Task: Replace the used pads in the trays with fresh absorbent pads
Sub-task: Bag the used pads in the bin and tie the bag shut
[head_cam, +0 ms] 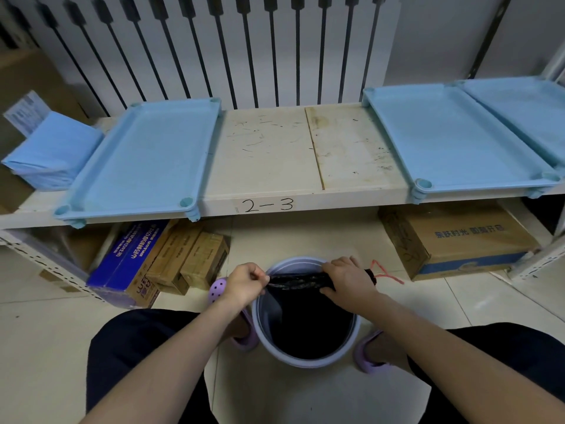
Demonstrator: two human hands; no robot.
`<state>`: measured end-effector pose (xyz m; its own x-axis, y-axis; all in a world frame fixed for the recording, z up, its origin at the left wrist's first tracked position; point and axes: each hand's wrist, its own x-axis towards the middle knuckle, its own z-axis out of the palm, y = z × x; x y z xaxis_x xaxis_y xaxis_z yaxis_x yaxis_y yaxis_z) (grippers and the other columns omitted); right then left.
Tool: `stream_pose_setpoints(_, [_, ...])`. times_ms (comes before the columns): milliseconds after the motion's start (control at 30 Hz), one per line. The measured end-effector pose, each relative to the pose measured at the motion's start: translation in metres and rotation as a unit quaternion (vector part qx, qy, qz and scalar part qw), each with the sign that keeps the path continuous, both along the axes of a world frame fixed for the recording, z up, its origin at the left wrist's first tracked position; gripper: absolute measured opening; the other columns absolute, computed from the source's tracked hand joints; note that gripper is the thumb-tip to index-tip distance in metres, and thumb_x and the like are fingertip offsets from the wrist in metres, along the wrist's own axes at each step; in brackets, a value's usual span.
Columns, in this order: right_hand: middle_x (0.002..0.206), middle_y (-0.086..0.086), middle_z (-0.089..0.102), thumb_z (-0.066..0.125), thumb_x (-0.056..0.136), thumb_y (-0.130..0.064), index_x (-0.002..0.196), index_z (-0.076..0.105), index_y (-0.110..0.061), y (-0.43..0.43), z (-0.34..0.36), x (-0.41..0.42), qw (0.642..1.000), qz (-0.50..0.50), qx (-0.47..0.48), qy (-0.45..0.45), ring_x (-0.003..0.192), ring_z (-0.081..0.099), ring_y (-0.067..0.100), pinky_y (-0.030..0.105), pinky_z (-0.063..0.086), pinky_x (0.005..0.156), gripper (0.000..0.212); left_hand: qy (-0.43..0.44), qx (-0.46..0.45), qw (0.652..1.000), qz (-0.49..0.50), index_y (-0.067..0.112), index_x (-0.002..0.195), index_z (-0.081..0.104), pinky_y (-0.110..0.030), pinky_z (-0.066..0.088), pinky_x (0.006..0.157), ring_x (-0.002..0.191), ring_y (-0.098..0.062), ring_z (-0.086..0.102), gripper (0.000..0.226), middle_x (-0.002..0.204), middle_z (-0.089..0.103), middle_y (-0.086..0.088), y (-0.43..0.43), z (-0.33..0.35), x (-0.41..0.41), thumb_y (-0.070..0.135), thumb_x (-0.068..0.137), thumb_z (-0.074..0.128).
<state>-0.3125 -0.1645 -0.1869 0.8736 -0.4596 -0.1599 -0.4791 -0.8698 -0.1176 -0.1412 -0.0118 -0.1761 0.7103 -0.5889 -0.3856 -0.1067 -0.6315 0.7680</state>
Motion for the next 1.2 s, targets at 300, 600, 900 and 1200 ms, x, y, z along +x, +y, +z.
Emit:
stream_pose_setpoints(300, [0.105, 0.004, 0.065, 0.051, 0.089, -0.027, 0.107, 0.059, -0.021, 0.007, 0.003, -0.002, 0.998, 0.002, 0.026, -0.05, 0.102, 0.056, 0.027, 0.034, 0.039, 0.085, 0.021, 0.011, -0.138, 0.99, 0.02, 0.005, 0.076, 0.05, -0.024, 0.048, 0.063, 0.062, -0.015, 0.056, 0.021, 0.067, 0.057, -0.008, -0.007, 0.031, -0.007, 0.0, 0.096, 0.045])
stream_pose_setpoints(600, [0.087, 0.001, 0.066, 0.05, 0.09, -0.034, 0.091, 0.058, -0.022, 0.001, 0.006, -0.006, 0.998, 0.015, 0.042, -0.046, 0.084, 0.061, 0.024, 0.027, 0.039, 0.074, 0.015, -0.002, -0.233, 0.972, 0.022, 0.012, 0.07, 0.049, -0.026, 0.032, 0.051, 0.052, -0.014, 0.036, 0.027, 0.059, 0.04, -0.002, -0.024, 0.078, -0.012, 0.003, 0.095, 0.045])
stream_pose_setpoints(900, [0.104, -0.011, 0.068, 0.07, 0.075, -0.047, 0.109, 0.06, -0.029, 0.015, 0.024, 0.014, 0.948, -0.077, 0.253, -0.177, 0.094, 0.063, 0.004, 0.025, 0.05, 0.088, 0.04, 0.021, -0.345, 0.938, -0.023, 0.01, 0.073, 0.052, -0.019, 0.039, 0.052, 0.044, -0.004, 0.039, 0.024, 0.059, 0.043, -0.004, -0.037, 0.126, -0.029, 0.0, 0.094, 0.046])
stream_pose_setpoints(1200, [0.086, -0.008, 0.066, 0.058, 0.086, -0.039, 0.09, 0.061, -0.026, 0.022, 0.018, 0.008, 0.973, -0.051, 0.2, -0.105, 0.085, 0.062, 0.013, 0.026, 0.047, 0.074, 0.014, 0.016, -0.401, 0.916, 0.008, 0.009, 0.078, 0.054, -0.034, 0.051, 0.063, 0.049, -0.009, 0.046, 0.021, 0.064, 0.051, -0.006, -0.047, 0.151, -0.018, -0.001, 0.095, 0.045])
